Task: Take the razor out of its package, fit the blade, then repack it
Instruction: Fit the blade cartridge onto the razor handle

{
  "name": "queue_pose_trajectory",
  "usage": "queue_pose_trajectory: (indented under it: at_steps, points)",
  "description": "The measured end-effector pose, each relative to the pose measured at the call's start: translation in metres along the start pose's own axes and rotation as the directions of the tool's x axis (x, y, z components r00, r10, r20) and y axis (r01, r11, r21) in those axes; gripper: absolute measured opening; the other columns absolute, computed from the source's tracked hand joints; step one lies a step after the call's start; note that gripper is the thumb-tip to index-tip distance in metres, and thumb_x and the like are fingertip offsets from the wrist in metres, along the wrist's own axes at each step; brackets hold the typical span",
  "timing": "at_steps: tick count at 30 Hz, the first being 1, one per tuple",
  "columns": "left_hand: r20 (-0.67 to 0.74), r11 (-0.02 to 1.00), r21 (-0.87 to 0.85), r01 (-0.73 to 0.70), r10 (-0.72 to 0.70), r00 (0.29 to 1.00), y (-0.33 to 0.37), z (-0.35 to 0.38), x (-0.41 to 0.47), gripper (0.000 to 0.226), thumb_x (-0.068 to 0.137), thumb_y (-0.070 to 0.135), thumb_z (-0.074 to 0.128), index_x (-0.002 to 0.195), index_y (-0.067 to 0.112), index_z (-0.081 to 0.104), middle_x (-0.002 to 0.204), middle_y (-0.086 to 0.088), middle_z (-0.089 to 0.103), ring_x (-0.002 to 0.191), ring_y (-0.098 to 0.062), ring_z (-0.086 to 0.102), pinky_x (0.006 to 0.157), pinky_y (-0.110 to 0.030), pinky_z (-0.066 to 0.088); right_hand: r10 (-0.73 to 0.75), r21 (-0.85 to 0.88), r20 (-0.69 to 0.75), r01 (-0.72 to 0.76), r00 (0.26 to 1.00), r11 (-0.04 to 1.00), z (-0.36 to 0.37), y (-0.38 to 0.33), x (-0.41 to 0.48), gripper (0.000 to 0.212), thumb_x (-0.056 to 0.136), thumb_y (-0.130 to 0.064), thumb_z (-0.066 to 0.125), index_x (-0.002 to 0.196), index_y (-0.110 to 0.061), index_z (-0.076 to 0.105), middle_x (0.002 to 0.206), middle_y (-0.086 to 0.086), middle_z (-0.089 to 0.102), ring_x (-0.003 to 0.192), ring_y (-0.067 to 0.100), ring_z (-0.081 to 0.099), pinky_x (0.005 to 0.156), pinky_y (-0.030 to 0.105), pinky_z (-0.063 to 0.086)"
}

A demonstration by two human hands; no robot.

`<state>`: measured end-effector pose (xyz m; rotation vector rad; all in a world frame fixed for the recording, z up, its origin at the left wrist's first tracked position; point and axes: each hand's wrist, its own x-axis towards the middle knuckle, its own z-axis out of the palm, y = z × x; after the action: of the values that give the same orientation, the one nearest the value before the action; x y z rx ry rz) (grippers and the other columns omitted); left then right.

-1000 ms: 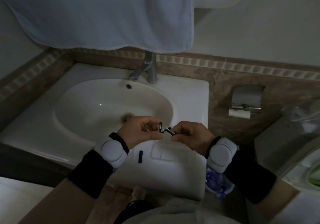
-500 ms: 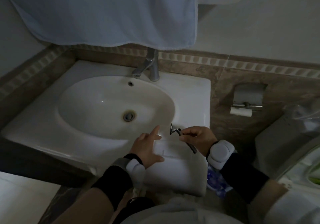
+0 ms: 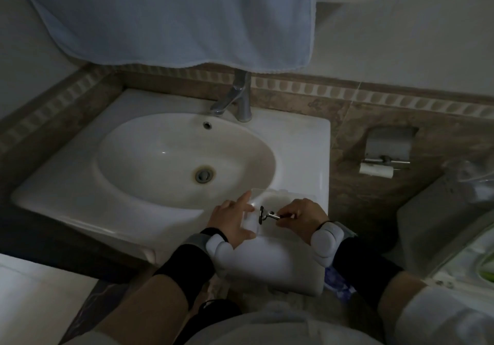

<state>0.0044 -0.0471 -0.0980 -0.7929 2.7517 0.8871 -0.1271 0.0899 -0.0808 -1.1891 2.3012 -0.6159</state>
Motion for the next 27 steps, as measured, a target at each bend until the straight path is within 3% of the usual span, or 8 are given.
queue_pose_trajectory:
  at_steps: [4, 7, 15, 27]
  points:
    - [-0.022, 0.998, -0.059, 0.009, -0.010, 1.000, -0.004, 0.002, 0.001, 0.093, 0.064, 0.030, 0.073, 0.137, 0.026, 0.015, 0.130, 0.010, 0.054, 0.124, -0.024, 0.036, 0.100, -0.035, 0.028, 0.002, -0.033, 0.019, -0.001, 1.000, 0.999, 0.003, 0.001, 0.001, 0.020, 0.078, -0.025, 0.065, 0.096, -0.018, 0.072, 0.097, 0.009, 0.071, 0.084, 0.016, 0.057, 0.057, 0.011, 0.026]
    - [-0.041, 0.994, -0.105, 0.015, -0.019, 0.999, -0.005, 0.003, 0.003, 0.089, 0.062, 0.030, 0.074, 0.134, 0.028, 0.022, 0.127, 0.011, 0.056, 0.121, -0.024, 0.038, 0.097, -0.035, 0.030, 0.000, -0.072, 0.060, 0.004, 0.998, 0.997, 0.005, 0.002, 0.005, 0.021, 0.079, -0.027, 0.062, 0.096, -0.020, 0.071, 0.098, 0.007, 0.072, 0.093, 0.021, 0.060, 0.067, 0.015, 0.028]
    - [-0.063, 0.995, -0.098, 0.025, -0.031, 0.998, -0.006, 0.002, 0.000, 0.081, 0.062, 0.030, 0.074, 0.130, 0.029, 0.029, 0.125, 0.013, 0.057, 0.119, -0.023, 0.039, 0.094, -0.034, 0.029, 0.016, -0.143, 0.100, -0.001, 0.995, 0.990, 0.012, 0.002, 0.006, 0.025, 0.083, -0.028, 0.058, 0.104, -0.019, 0.068, 0.111, 0.013, 0.064, 0.106, 0.030, 0.049, 0.089, 0.029, 0.036]
    - [-0.040, 0.997, -0.068, 0.030, -0.033, 0.999, -0.002, -0.002, -0.004, 0.078, 0.064, 0.032, 0.073, 0.129, 0.029, 0.030, 0.128, 0.012, 0.055, 0.120, -0.025, 0.039, 0.093, -0.035, 0.027, 0.028, -0.173, 0.096, -0.011, 0.995, 0.985, 0.016, -0.005, -0.003, 0.027, 0.085, -0.028, 0.053, 0.107, -0.018, 0.065, 0.116, 0.011, 0.060, 0.110, 0.029, 0.044, 0.092, 0.032, 0.035]
